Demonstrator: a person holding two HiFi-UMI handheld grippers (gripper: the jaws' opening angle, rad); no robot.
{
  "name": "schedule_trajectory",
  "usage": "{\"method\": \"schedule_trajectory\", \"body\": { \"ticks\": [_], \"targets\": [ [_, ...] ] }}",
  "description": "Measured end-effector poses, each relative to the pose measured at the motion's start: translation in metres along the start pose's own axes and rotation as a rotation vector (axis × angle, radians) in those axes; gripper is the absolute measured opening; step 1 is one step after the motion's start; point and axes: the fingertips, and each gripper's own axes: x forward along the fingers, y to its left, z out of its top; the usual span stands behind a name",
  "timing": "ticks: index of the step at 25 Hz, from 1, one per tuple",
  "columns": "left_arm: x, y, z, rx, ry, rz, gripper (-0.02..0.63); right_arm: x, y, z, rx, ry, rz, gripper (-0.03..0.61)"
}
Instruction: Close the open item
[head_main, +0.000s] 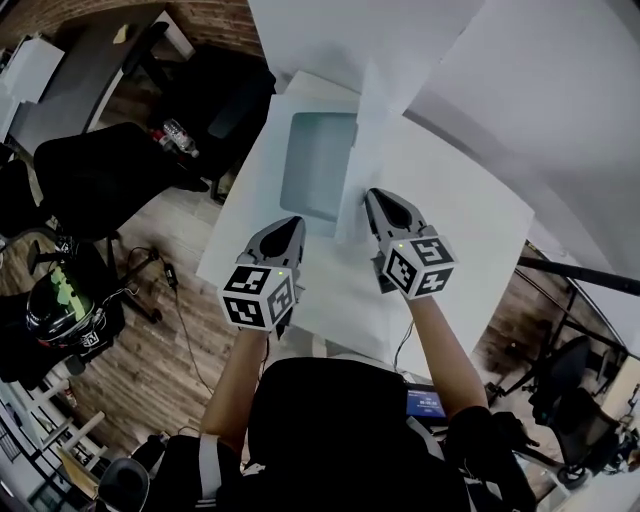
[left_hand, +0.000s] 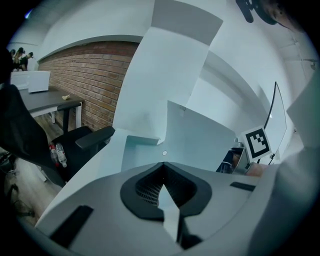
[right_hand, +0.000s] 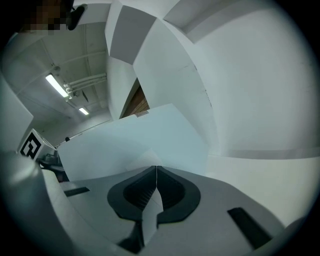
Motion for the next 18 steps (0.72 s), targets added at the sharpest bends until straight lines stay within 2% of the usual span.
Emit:
{"method": "schedule_trajectory", "body": {
  "ticks": [18],
  "targets": [
    [-0.017,0.044,-0.017,-0.098,-0.014,0.072,0.011,0.043,0.034,-0.012,-0.062,0.085,0.089,0.04]
  ]
}}
